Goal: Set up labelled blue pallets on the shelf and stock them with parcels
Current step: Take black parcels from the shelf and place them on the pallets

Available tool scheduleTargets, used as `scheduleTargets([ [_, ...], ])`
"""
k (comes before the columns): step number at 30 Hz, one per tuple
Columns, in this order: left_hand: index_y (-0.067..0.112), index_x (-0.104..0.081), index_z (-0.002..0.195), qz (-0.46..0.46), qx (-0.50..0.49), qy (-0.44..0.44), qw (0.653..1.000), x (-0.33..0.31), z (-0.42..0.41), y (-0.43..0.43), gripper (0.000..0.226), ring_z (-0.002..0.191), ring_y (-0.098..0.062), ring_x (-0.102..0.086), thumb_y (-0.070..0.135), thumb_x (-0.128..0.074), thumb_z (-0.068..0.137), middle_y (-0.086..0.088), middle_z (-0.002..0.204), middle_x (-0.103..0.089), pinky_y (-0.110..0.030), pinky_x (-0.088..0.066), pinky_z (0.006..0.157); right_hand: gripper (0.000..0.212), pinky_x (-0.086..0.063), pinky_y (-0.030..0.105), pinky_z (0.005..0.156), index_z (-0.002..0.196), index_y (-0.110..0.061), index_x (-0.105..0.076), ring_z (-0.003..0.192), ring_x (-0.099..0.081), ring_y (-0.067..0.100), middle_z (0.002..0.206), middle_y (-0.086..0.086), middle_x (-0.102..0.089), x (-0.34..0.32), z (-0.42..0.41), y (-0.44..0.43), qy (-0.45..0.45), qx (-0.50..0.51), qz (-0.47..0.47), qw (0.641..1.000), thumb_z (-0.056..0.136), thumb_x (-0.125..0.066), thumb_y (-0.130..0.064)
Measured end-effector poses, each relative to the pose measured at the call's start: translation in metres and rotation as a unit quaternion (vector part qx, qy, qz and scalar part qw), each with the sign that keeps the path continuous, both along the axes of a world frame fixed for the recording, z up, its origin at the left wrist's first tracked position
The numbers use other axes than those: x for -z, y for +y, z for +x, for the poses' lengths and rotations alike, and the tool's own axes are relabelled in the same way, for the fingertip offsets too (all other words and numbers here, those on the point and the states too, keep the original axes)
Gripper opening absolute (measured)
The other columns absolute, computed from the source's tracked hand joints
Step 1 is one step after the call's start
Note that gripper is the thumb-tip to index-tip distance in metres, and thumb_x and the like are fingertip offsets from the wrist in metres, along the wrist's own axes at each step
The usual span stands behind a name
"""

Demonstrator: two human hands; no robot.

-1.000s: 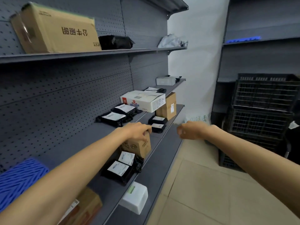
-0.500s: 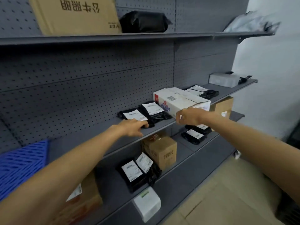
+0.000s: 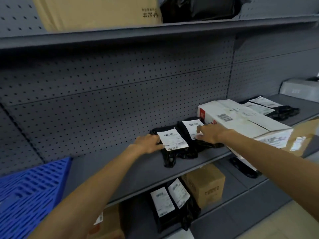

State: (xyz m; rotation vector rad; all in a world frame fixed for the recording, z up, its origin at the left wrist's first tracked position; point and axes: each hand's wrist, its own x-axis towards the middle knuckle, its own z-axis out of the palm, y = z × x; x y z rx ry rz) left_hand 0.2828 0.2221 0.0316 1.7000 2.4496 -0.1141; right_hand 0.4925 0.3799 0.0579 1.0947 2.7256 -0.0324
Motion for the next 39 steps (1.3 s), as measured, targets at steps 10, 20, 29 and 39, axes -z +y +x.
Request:
scheduleTargets([
  [10,0.014,-0.053,0.139,0.046,-0.154,-0.163,0.973,0.077,-0.012,0.059,0.079,0.138,-0.035,-0.031,0.071,-0.023,0.093,-0.019,0.144,-0.044,-0.045,-0.028,0.111,0.077,-0.031,0.054,0.108,0.143,-0.017,-0.039,0.132,-0.033,0.042,0.144,0.019,-0.038,0.073,-0.044,0.069,0.044,0.132,-0.083,0.987,0.087,-0.015,-0.065],
  [20,0.018,-0.049,0.137,0.255,-0.261,-0.519,0.773,0.083,0.013,0.076,0.072,0.119,-0.018,-0.057,0.058,-0.066,0.081,0.002,0.134,-0.059,-0.035,-0.045,0.104,0.11,-0.04,0.043,0.108,0.139,-0.013,-0.049,0.128,-0.05,0.033,0.142,0.012,-0.051,0.12,-0.044,0.135,0.202,0.22,-0.255,0.92,0.054,-0.068,-0.08],
  [29,0.016,-0.038,0.141,0.333,-0.294,-0.487,0.752,0.077,0.037,0.051,0.054,0.121,-0.023,-0.056,0.018,-0.063,0.093,-0.004,0.134,-0.058,-0.04,-0.042,0.108,0.045,-0.039,0.028,0.084,0.108,-0.01,-0.031,0.103,-0.051,0.021,0.096,0.0,-0.053,0.081,-0.018,0.071,0.466,0.202,-0.43,0.746,0.087,-0.07,-0.008],
  [39,0.021,-0.028,0.146,0.455,-0.31,-0.367,0.75,0.038,0.039,-0.081,0.062,0.105,-0.017,-0.065,0.022,-0.063,0.095,0.001,0.126,-0.062,-0.035,-0.052,0.094,0.04,-0.051,0.036,0.086,0.117,-0.017,-0.034,0.098,-0.061,0.022,0.112,0.004,-0.059,0.028,-0.07,-0.01,0.504,0.021,-0.415,0.757,0.091,-0.063,-0.021],
])
